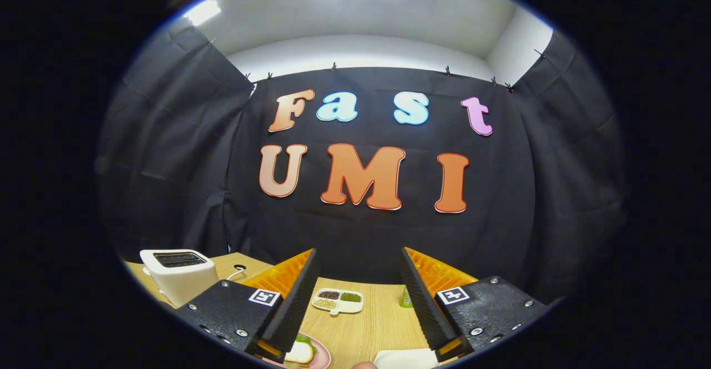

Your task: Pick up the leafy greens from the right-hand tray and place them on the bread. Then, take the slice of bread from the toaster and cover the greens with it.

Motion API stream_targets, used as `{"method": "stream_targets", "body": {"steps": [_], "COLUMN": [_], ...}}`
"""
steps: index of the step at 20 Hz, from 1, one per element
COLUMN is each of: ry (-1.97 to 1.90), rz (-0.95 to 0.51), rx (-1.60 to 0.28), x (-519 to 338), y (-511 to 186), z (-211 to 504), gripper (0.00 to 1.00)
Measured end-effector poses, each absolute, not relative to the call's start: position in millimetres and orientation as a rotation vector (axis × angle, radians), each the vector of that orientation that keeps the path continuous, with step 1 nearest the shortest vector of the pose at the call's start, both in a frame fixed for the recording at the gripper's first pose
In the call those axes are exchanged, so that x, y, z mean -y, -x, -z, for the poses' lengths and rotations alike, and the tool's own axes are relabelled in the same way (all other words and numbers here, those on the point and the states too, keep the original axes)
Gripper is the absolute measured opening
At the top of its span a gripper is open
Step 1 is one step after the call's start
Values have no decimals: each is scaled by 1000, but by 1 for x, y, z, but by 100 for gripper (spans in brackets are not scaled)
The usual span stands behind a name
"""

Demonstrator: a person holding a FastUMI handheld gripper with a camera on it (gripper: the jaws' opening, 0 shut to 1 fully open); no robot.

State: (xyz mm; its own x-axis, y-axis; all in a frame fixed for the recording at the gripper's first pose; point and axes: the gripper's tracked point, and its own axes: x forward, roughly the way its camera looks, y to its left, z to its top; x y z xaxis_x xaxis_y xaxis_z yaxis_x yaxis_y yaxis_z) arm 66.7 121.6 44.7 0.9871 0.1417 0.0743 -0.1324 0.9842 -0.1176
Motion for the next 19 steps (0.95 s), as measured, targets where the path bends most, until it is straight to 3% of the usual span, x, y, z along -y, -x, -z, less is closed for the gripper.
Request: {"method": "stream_targets", "body": {"steps": [19], "ry": [147], "rz": [-156], "rx": [150], "x": [-142], "y": [-42], "z": [-74], "gripper": [90]}}
